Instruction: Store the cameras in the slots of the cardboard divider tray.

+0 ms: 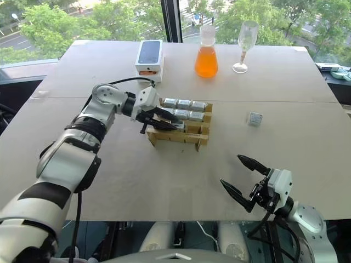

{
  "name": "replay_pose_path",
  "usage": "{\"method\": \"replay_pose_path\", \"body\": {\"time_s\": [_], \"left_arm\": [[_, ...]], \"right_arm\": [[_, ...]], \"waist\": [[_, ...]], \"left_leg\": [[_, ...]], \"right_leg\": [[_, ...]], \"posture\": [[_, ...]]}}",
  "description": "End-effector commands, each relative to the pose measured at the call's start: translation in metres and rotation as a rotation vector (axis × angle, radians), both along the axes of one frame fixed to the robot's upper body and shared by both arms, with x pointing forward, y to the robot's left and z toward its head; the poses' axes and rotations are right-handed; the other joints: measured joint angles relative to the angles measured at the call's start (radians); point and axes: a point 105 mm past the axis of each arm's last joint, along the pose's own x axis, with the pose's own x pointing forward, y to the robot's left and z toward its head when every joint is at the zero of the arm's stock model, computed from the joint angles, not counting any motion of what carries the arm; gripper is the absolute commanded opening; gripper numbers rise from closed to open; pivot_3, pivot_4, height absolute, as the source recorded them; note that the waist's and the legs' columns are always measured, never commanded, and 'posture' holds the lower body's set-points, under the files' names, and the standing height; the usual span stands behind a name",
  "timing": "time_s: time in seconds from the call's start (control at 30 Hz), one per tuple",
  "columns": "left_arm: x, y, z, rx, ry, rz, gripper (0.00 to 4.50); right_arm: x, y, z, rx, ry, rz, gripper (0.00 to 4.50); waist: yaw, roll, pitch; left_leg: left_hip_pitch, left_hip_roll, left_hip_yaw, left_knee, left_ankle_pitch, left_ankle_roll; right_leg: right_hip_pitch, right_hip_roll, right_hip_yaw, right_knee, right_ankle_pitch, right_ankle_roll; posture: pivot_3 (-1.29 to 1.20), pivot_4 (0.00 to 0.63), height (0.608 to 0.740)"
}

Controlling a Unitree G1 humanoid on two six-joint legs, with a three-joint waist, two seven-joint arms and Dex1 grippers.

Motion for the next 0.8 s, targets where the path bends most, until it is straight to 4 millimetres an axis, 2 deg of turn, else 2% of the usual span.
{"method": "replay_pose_path", "body": {"time_s": [0.03, 0.2, 0.3, 0.37, 0.43, 0.53, 0.6, 0.7, 0.8], "left_arm": [[0.001, -0.002, 0.01, 0.003, -0.012, -0.008, 2.13], [0.005, -0.002, 0.033, -0.201, -0.013, 0.041, 4.37], [0.0, 0.004, 0.037, -0.254, -0.012, 0.038, 4.45], [-0.006, 0.009, 0.037, -0.27, -0.008, 0.03, 4.45], [-0.018, 0.015, 0.038, -0.31, 0.038, 0.036, 4.45], [-0.031, 0.029, 0.015, -0.181, -0.015, 0.094, 4.45], [-0.041, 0.024, 0.021, -0.253, -0.002, 0.136, 4.45], [-0.058, 0.014, 0.034, -0.363, 0.041, 0.172, 4.45], [-0.07, 0.015, 0.035, -0.353, 0.042, 0.234, 4.45]], "right_arm": [[-0.003, -0.002, 0.011, 0.004, -0.057, -0.009, 4.5], [-0.001, -0.009, 0.008, -0.009, -0.028, -0.061, 4.5], [0.016, -0.022, 0.005, -0.048, -0.011, -0.198, 4.5], [0.029, -0.033, 0.009, -0.01, 0.008, -0.315, 4.5], [0.055, -0.037, 0.008, -0.019, 0.053, -0.472, 4.5], [0.089, -0.042, 0.005, -0.021, 0.096, -0.661, 4.5], [0.11, -0.053, -0.002, 0.0, 0.155, -0.796, 4.5], [0.133, -0.057, -0.008, -0.048, 0.162, -0.881, 4.5], [0.155, -0.062, -0.014, -0.004, 0.219, -0.966, 4.5]], "waist": [[0.0, 0.0, 0.0], [0.0, 0.0, 0.0], [-0.003, 0.0, 0.0], [-0.008, 0.0, 0.0], [-0.013, 0.0, 0.0], [-0.023, 0.001, 0.0], [-0.021, 0.001, -0.001], [-0.005, 0.001, -0.001], [-0.006, 0.001, -0.001]], "left_leg": [[0.0, 0.0, 0.0, 0.0, 0.0, 0.0], [0.0, 0.0, 0.0, 0.0, 0.0, 0.0], [0.0, 0.0, 0.0, 0.0, 0.0, 0.0], [0.001, 0.0, 0.001, 0.0, 0.0, 0.0], [0.001, 0.001, 0.0, 0.0, 0.002, -0.003], [0.002, 0.003, 0.001, 0.0, 0.003, -0.006], [0.001, 0.003, 0.0, 0.0, 0.004, -0.006], [0.001, 0.002, -0.001, 0.0, 0.004, -0.006], [0.0, 0.0, 0.0, 0.0, 0.004, -0.006]], "right_leg": [[0.0, 0.0, 0.0, 0.0, 0.0, 0.0], [0.0, 0.0, 0.0, 0.001, 0.0, 0.0], [0.0, 0.0, 0.0, 0.001, 0.0, 0.0], [0.0, 0.0, 0.001, 0.002, 0.0, 0.0], [0.0, 0.0, 0.001, 0.002, 0.0, 0.0], [-0.001, 0.0, 0.005, 0.003, 0.0, -0.001], [-0.001, 0.0, 0.004, 0.004, 0.0, -0.001], [-0.001, -0.002, 0.003, 0.005, 0.0, -0.001], [-0.001, -0.003, 0.004, 0.004, 0.001, -0.001]], "posture": [[0.0, 0.15, 0.74], [0.0, 0.15, 0.74], [0.0, 0.15, 0.74], [0.0, 0.15, 0.74], [0.0, 0.15, 0.74], [0.0, 0.15, 0.74], [0.0, 0.15, 0.74], [0.0, 0.15, 0.74], [0.0, 0.15, 0.74]]}}
